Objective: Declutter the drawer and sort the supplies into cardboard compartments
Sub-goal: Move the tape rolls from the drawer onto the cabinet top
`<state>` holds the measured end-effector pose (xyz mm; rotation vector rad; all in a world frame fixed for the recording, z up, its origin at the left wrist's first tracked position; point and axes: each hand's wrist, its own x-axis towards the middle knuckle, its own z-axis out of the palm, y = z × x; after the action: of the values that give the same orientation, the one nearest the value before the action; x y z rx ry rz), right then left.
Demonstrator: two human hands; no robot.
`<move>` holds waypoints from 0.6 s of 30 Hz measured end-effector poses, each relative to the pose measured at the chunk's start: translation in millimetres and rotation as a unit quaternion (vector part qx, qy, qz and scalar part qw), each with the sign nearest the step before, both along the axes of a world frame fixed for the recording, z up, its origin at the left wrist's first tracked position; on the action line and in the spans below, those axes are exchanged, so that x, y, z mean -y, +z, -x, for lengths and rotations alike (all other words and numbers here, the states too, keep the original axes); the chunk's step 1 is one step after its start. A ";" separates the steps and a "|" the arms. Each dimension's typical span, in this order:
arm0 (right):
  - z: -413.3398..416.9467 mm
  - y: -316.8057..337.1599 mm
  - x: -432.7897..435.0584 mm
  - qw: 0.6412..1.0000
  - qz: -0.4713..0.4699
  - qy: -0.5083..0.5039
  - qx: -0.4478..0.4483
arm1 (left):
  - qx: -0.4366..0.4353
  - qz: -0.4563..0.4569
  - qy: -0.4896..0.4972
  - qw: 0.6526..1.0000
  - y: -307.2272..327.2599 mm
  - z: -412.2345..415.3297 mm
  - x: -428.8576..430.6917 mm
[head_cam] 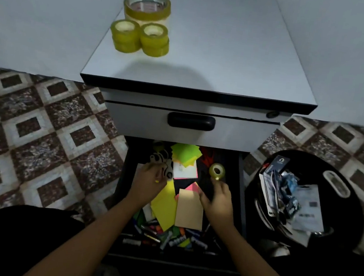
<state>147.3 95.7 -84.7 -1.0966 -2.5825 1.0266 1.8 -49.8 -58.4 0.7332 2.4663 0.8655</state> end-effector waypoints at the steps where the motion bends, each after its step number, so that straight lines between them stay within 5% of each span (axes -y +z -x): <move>1: 5.2 -5.8 -2.6 1.000 0.007 -0.015 0.015 | 0.008 0.017 0.005 1.000 -4.3 3.2 -3.3; 18: 51.1 -45.3 -43.6 0.993 0.000 -0.097 0.070 | 0.074 0.049 0.066 0.994 -35.9 61.5 -39.1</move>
<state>96.2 139.3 -129.9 -1.4357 -2.5155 0.9357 -59.8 -10.8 -94.3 0.4584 2.4261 0.8078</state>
